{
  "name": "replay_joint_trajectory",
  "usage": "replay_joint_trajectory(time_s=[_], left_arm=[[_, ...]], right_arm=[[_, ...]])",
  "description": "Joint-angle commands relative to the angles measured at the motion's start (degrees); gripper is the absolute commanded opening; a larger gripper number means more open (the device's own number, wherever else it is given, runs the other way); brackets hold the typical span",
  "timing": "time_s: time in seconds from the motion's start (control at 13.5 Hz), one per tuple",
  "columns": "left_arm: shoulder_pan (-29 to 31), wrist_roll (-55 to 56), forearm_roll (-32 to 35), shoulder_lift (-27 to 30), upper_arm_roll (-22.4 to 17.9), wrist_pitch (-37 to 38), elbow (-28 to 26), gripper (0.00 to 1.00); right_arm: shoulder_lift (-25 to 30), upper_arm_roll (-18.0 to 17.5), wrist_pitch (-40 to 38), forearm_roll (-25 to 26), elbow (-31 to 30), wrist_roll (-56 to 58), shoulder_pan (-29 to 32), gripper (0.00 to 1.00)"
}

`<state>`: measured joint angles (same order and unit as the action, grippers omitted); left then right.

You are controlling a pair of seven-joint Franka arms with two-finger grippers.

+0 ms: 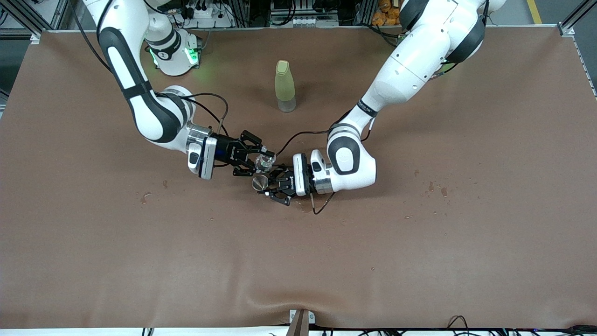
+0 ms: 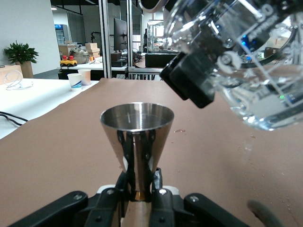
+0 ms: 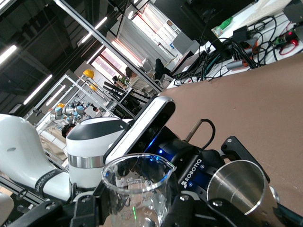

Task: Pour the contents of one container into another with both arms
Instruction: 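Tilt the beaker with the right gripper to pour into the jigger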

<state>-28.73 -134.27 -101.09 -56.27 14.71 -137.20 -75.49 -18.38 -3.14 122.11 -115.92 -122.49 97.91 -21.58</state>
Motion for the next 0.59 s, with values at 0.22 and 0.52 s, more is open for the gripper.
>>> replay_joint_trajectory(time_s=[0.22, 0.52], left_arm=[[-1.33, -1.17, -1.83, -0.77, -0.65, -0.96, 1.48, 0.00], [-1.59, -1.17, -1.39, -0.33, -1.17, -1.14, 1.22, 0.00]], right_arm=[[0.01, 0.33, 0.24, -1.41, 0.67, -2.72, 0.05, 0.00], [-0.16, 0.33, 0.15, -1.59, 0.85, -5.53, 1.02, 0.00]])
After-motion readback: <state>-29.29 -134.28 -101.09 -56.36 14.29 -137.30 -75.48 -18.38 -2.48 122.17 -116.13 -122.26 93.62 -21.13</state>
